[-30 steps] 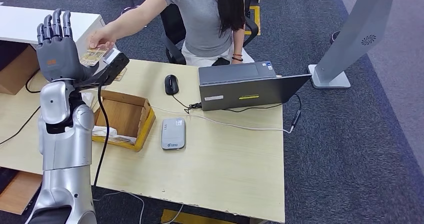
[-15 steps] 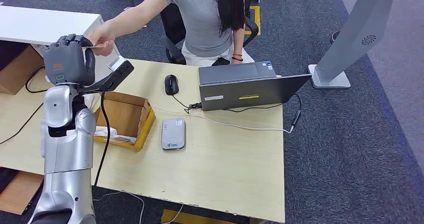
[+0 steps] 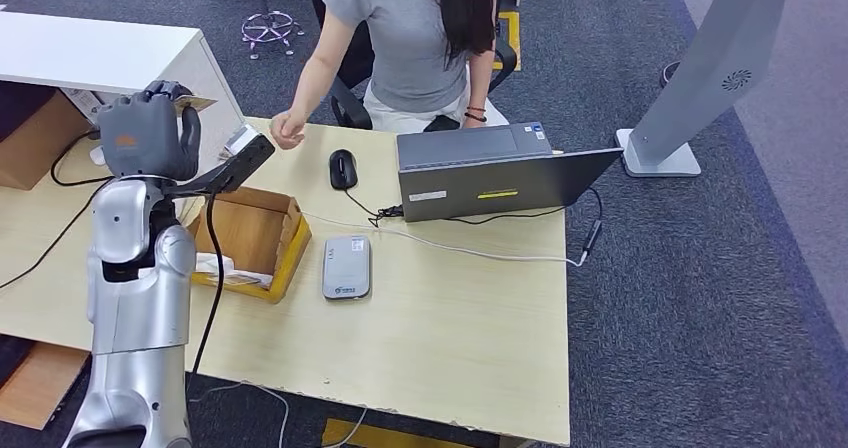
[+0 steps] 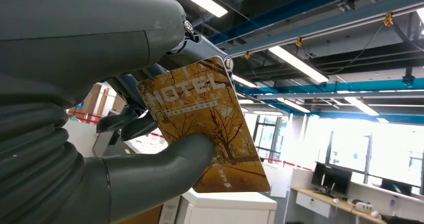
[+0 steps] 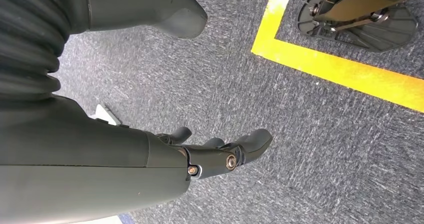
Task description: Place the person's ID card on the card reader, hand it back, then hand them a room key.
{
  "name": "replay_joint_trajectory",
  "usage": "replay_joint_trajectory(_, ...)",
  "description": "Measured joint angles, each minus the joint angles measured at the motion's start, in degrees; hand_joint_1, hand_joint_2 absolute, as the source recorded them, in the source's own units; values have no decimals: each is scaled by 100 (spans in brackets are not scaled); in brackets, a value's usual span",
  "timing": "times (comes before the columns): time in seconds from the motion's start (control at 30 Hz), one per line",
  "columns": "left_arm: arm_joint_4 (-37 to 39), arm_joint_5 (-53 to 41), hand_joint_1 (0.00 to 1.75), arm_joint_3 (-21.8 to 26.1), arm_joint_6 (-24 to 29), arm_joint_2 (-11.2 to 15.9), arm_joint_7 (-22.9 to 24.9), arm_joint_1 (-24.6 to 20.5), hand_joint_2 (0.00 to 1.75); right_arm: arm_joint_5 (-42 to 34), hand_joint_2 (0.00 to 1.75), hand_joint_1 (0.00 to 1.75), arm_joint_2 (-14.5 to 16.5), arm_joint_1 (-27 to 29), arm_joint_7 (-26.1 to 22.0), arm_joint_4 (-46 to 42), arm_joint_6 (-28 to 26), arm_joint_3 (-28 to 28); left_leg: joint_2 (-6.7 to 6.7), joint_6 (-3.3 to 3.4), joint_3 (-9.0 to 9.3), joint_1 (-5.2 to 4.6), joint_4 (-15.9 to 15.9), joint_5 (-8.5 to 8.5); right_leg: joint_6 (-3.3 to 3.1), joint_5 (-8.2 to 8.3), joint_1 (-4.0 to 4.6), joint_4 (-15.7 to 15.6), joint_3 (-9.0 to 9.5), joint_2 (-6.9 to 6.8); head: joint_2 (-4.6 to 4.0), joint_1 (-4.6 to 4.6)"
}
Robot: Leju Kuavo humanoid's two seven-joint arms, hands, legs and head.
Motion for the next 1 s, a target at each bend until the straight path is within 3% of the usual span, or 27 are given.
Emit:
replay_joint_trajectory(0.43, -52, 294, 175, -2, 355, -307, -364, 926, 175, 134, 175, 0, 98, 3, 3, 0, -3, -49, 1, -2, -2, 0, -1, -2, 1, -2, 0, -1, -4, 1, 0, 0)
replay_joint_trajectory(0.7, -52, 314, 175, -5, 370, -415, -397, 1054, 175, 167, 175, 0, 110, 4, -2, 0, -2, -55, 1, -1, -2, 0, 0, -2, 0, -1, 0, -1, -3, 1, 0, -1)
replay_joint_trajectory(1.0, 122, 237, 175, -331, 422, -782, -455, 1354, 175, 197, 175, 0, 125, 3, -7, 0, -8, -162, 1, 3, -4, -3, 0, -5, 2, -3, -2, -3, -4, 0, 0, 1)
